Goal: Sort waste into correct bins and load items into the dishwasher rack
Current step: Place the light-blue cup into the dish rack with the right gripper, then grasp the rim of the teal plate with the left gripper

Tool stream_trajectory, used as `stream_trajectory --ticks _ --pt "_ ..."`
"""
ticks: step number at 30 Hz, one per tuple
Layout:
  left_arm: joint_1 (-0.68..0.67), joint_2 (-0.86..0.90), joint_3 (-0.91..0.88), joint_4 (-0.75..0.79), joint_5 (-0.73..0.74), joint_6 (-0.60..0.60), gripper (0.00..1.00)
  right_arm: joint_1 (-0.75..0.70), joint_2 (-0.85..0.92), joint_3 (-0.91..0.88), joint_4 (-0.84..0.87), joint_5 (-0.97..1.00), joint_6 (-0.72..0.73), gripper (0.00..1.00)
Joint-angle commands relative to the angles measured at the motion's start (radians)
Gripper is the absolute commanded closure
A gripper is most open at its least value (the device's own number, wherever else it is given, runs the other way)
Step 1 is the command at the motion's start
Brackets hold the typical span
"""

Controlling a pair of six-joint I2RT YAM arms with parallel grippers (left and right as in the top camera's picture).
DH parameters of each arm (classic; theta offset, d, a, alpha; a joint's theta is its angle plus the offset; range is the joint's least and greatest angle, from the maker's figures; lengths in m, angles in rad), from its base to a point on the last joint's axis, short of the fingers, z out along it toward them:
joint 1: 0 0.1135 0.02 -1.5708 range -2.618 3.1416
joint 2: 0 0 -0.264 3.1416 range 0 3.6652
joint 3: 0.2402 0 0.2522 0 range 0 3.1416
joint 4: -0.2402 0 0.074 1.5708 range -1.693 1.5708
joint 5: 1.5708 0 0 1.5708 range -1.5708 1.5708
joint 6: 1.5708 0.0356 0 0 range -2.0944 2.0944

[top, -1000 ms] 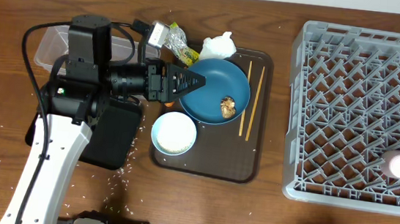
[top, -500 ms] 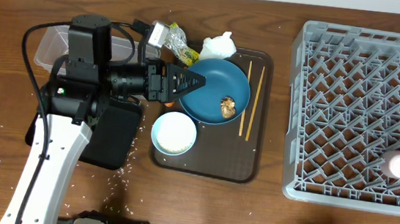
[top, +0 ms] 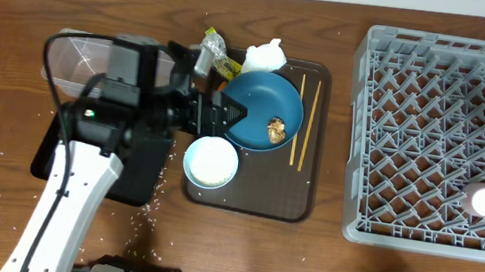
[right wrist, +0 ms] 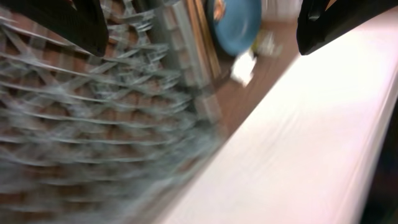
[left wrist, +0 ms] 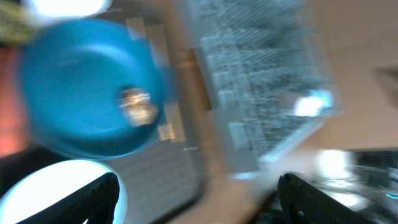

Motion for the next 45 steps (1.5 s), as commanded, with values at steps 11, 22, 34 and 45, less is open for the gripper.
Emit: stream_trajectory --ticks 11,22,34,45 --pt "-0.118 0.144 0.005 -0.226 -0.654 -0.021 0.18 0.49 -0.036 0.001 -0.155 0.42 -0.068 0.08" --pt "-0.118 0.225 -0.002 -0.074 -0.582 -0.019 0.19 0.491 0.003 0.001 -0.166 0.412 -0.08 0.01" --pt "-0.148 0.373 -0.004 0.136 -0.576 -0.008 0.23 0.491 0.023 0.001 -0.182 0.381 -0.08 0.01" --pt "-0.148 0.565 -0.004 0.211 -0.616 -0.009 0.37 0.491 0.023 0.001 -0.195 0.377 -0.053 0.01"
